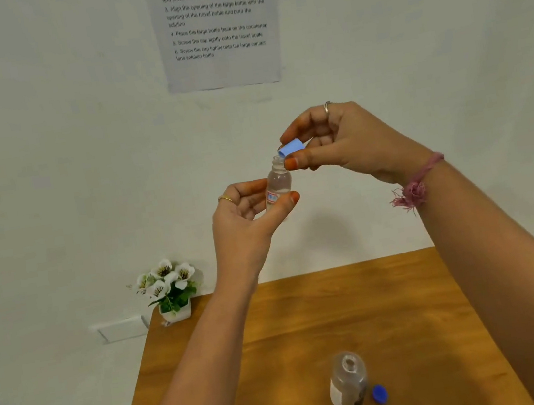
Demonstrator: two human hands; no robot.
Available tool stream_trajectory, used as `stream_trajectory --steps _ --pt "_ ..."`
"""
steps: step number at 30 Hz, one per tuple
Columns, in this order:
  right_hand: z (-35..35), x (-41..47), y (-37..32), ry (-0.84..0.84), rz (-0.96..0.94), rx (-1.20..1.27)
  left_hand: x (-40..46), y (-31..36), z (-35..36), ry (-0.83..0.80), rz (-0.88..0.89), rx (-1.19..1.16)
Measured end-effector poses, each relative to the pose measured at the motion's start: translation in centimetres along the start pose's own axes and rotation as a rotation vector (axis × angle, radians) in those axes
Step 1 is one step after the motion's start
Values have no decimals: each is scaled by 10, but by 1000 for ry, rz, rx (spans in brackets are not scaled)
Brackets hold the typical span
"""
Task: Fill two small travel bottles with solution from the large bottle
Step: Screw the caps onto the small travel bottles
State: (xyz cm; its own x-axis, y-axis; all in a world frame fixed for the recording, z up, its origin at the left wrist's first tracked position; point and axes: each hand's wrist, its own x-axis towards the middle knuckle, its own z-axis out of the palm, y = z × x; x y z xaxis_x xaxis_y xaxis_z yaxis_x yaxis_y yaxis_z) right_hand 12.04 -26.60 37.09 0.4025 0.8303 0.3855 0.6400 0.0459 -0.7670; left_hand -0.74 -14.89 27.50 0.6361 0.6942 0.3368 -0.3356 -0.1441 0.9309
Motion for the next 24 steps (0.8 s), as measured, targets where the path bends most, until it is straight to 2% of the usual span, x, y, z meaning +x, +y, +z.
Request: stream_trajectory --steps 4,10,19,21,24 --pt "-11 7 -12 -118 -40 -60 3 3 4 3 2 -44" --pt "-16 24 -35 -288 -90 -509 9 2 5 10 1 -29" --pt "0 37 -32 -101 -16 -766 9 -4 13 45 -18 -70" --pt "-9 33 -35 -144 29 -726 8 -5 12 48 -19 -89" --pt "-20 23 -35 -282 57 -516 8 -6 12 47 -21 -88"
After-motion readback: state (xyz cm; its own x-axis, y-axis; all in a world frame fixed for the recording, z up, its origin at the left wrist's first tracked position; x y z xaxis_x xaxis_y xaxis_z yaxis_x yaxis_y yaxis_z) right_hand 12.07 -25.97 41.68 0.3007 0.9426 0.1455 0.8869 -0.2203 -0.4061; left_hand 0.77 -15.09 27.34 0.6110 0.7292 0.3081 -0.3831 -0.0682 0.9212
